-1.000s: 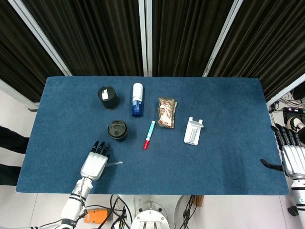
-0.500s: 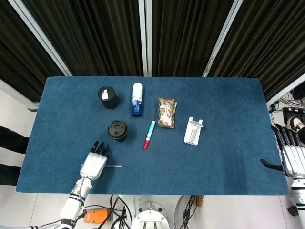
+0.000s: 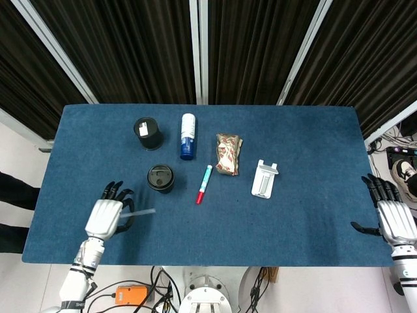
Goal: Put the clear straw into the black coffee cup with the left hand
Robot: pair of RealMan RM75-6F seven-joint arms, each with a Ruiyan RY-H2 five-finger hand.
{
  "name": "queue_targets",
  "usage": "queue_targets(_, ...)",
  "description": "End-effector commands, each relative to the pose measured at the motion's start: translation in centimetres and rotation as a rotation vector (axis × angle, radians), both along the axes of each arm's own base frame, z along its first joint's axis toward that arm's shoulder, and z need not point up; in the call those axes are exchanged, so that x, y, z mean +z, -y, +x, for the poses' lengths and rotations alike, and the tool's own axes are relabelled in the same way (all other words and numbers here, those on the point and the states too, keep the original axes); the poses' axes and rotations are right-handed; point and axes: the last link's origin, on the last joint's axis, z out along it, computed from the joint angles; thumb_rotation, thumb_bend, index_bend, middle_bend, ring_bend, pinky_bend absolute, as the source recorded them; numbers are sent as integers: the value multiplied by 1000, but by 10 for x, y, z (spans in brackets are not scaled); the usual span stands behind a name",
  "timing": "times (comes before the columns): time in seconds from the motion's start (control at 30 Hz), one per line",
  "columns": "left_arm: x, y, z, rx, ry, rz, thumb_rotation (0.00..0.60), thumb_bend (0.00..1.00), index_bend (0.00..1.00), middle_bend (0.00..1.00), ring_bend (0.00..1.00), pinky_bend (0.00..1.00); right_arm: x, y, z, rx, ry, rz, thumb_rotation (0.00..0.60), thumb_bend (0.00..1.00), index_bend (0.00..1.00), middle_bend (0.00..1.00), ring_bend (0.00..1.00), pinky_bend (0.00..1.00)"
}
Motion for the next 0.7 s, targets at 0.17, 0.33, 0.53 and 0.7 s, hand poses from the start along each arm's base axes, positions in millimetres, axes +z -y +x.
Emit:
queue_targets(0.17, 58, -38, 21, -36, 589, 171, 600, 364, 582, 255, 37, 0, -8, 0, 1, 3, -18, 36, 600, 221, 0, 66, 0, 25)
queue_targets(0.33, 52, -61, 43, -57, 839, 116, 600, 364, 581, 254, 10, 0, -9, -2, 2, 3, -24, 40, 600, 222, 0, 66, 0, 24)
queue_targets(0.53, 33, -88, 65, 10, 1135, 19, 600, 363, 581, 253, 0, 0, -8, -3, 2, -3, -30, 35, 600, 221, 0, 66, 0, 24)
queue_targets(0.7, 17, -102, 74, 46, 1211, -7, 600, 364, 581, 252, 0, 0, -8, -2, 4, -3, -33, 36, 600, 221, 0, 66, 0, 25)
